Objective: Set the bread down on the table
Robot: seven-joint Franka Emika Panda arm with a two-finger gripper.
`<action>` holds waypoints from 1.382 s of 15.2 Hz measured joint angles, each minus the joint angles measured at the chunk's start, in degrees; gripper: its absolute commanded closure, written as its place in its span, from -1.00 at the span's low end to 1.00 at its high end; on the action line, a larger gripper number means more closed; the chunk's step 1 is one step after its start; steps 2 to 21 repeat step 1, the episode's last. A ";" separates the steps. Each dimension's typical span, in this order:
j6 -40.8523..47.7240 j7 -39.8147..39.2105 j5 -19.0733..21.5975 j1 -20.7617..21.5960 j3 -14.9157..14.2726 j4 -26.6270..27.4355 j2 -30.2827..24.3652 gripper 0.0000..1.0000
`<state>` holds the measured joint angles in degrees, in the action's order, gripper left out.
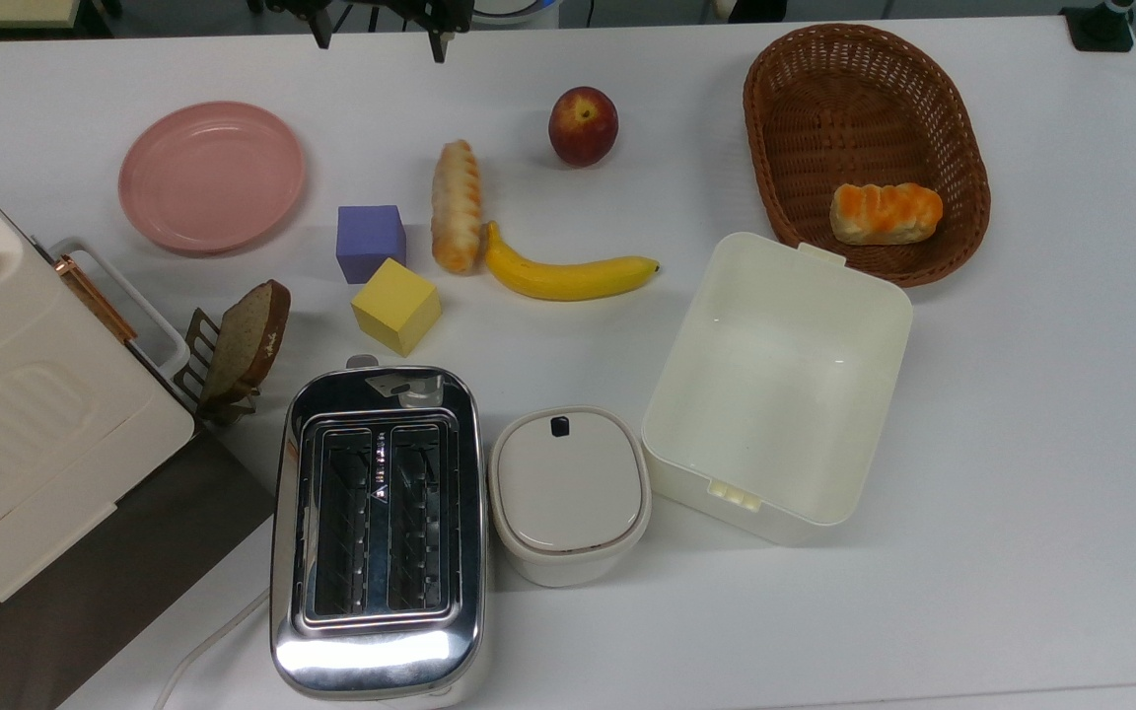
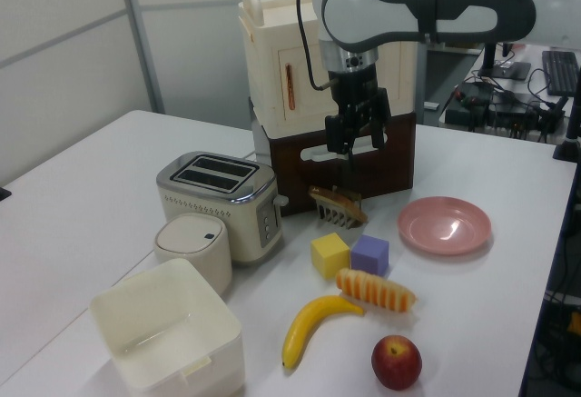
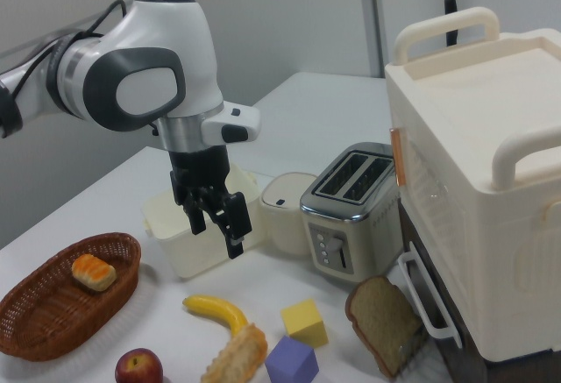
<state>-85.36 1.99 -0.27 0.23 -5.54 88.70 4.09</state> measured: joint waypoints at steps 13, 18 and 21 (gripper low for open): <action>0.00 0.00 0.06 0.01 0.00 -0.07 -0.04 -1.00; 0.00 0.00 0.06 0.01 0.00 -0.07 -0.04 -1.00; 0.00 0.00 0.06 0.01 0.00 -0.07 -0.04 -1.00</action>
